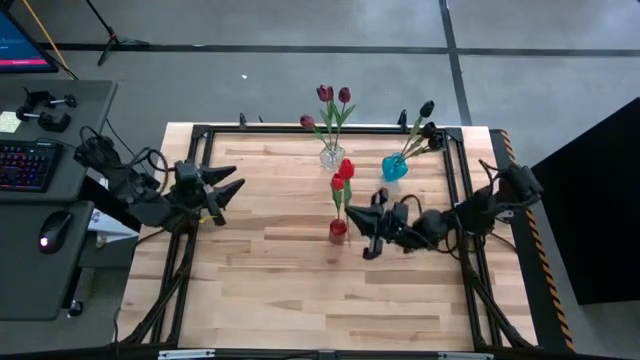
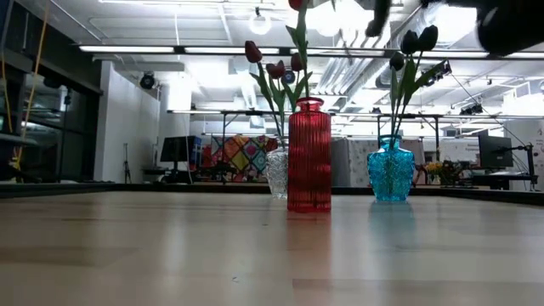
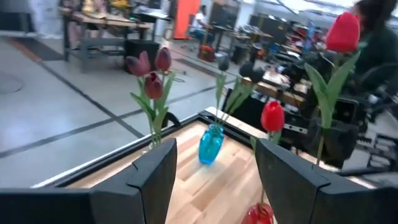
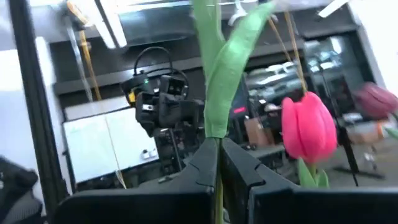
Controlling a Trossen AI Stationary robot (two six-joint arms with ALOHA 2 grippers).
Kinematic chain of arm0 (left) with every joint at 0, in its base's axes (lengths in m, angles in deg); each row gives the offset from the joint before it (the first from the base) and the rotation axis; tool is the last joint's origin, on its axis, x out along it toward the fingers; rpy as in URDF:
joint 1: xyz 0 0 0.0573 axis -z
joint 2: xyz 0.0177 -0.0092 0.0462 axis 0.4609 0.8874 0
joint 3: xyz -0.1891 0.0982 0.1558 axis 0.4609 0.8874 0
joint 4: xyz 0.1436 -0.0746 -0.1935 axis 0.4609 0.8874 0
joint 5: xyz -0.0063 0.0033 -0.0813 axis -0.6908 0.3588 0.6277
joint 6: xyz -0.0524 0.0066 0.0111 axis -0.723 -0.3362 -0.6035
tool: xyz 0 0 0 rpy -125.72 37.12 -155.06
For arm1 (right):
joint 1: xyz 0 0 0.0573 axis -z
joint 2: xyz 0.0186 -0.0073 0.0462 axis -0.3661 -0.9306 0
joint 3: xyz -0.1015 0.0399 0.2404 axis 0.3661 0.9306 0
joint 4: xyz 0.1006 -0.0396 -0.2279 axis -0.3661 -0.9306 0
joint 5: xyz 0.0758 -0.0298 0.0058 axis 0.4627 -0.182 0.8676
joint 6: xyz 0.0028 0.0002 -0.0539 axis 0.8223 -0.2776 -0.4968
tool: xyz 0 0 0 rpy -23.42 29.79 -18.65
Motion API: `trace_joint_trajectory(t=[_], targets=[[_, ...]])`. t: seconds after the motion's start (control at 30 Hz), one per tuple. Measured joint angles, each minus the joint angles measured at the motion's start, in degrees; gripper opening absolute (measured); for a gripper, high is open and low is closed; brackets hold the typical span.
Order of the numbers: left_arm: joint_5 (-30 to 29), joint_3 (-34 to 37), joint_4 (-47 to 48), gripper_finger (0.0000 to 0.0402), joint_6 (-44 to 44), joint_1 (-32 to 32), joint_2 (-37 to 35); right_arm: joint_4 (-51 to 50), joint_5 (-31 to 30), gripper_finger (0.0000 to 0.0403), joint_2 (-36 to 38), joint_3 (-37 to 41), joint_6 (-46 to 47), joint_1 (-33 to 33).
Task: Sort flowers into vase by color
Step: Put the red flower into the red vase
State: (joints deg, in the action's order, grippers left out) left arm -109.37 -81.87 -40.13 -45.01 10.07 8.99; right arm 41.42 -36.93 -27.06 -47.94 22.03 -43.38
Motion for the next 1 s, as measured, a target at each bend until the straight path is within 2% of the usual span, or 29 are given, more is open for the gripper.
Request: trace_joint_trajectory(t=[0.17, 0.33, 0.53, 0.7, 1.0], targets=[[-1.2, 0.0, 0.0, 0.0207, -7.0, -0.7, 3.9, 0.1, 7.0, 0.0, 0.2, -1.8, -1.1, 6.2], [-1.2, 0.0, 0.0, 0.0207, -8.5, -0.8, 7.3, 0.1, 12.5, 0.0, 0.2, -2.4, 0.7, 10.6], [-1.2, 0.0, 0.0, 0.0207, -8.5, -0.8, 8.8, -1.1, 12.8, 0.0, 0.2, -2.4, -0.1, 13.4], [-1.2, 0.0, 0.0, 0.0207, -7.9, -0.8, 8.7, -5.0, 13.8, 0.0, -0.9, -2.4, 0.0, 13.7], [-1.2, 0.0, 0.1, 0.0207, -6.4, -0.8, 8.4, -4.8, 13.6, 0.0, -3.9, -2.4, 2.7, 14.4]])
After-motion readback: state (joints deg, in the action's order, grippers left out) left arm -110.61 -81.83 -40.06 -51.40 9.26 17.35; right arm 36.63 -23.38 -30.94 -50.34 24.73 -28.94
